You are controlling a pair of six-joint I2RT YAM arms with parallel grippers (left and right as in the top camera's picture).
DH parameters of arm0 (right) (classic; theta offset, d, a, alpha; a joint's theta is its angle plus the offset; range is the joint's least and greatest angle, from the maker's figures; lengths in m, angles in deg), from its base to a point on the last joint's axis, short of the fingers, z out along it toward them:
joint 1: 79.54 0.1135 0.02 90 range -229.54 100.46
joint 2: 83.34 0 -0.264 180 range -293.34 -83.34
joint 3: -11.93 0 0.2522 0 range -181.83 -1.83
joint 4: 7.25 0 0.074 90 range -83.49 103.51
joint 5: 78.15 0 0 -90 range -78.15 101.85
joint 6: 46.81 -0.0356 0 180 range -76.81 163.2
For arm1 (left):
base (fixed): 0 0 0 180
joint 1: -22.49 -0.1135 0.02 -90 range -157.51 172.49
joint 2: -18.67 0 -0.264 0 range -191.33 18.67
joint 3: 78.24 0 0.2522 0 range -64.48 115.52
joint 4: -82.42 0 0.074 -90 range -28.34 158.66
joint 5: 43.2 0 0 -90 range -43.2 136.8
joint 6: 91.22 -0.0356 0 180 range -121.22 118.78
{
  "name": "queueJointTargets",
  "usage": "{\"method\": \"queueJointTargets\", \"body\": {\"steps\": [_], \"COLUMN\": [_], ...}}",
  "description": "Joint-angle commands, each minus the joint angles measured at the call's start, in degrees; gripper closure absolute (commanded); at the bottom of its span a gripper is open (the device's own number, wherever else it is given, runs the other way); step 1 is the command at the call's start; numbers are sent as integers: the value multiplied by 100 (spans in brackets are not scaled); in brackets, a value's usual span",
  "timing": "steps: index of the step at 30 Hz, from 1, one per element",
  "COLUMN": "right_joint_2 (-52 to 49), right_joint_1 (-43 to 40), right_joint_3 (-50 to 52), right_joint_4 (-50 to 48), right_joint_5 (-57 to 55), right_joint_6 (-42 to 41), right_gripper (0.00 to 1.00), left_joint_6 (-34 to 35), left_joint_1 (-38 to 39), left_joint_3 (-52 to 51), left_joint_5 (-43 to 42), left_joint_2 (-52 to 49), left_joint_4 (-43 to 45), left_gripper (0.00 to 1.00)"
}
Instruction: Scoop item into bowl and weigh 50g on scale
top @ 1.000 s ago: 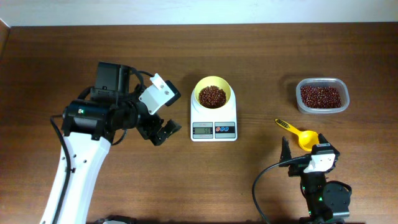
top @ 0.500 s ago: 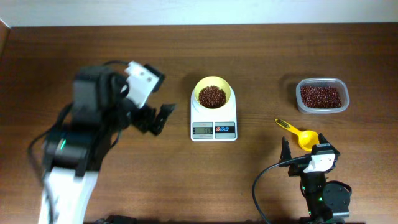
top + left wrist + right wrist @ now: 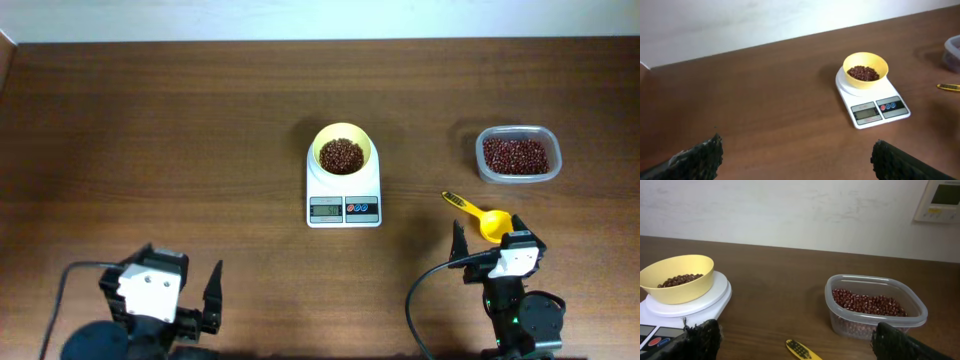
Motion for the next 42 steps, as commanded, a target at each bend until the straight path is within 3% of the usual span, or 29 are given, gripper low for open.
{"method": "queueJointTargets", "body": {"steps": [1,7,12,15,28,42], "right_joint_2": [44,44,44,44,44,44], "right_joint_1": [42,42,42,42,42,42], "right_joint_3": [55,55,55,55,55,55], "right_joint_4": [-4,-4,-4,-4,-4,-4], "right_joint_5": [52,52,52,52,52,52], "right_joint_6": [17,17,17,17,17,17], "right_gripper": [1,1,1,1,1,1], "left_joint_6": [177,177,142,-356,-175,-61], "left_joint_1": [-9,-9,-9,-9,-9,-20], "left_joint_3": [-667,-1429,-2155,-2677,-5606,-5648], "left_joint_5": [166,192,796,820,520,-83], "left_joint_2": [660,2004,2048,2048,2046,1814], "left_joint_4": [186,433,887,1377,5320,5418], "left_gripper": [1,1,1,1,1,1]}}
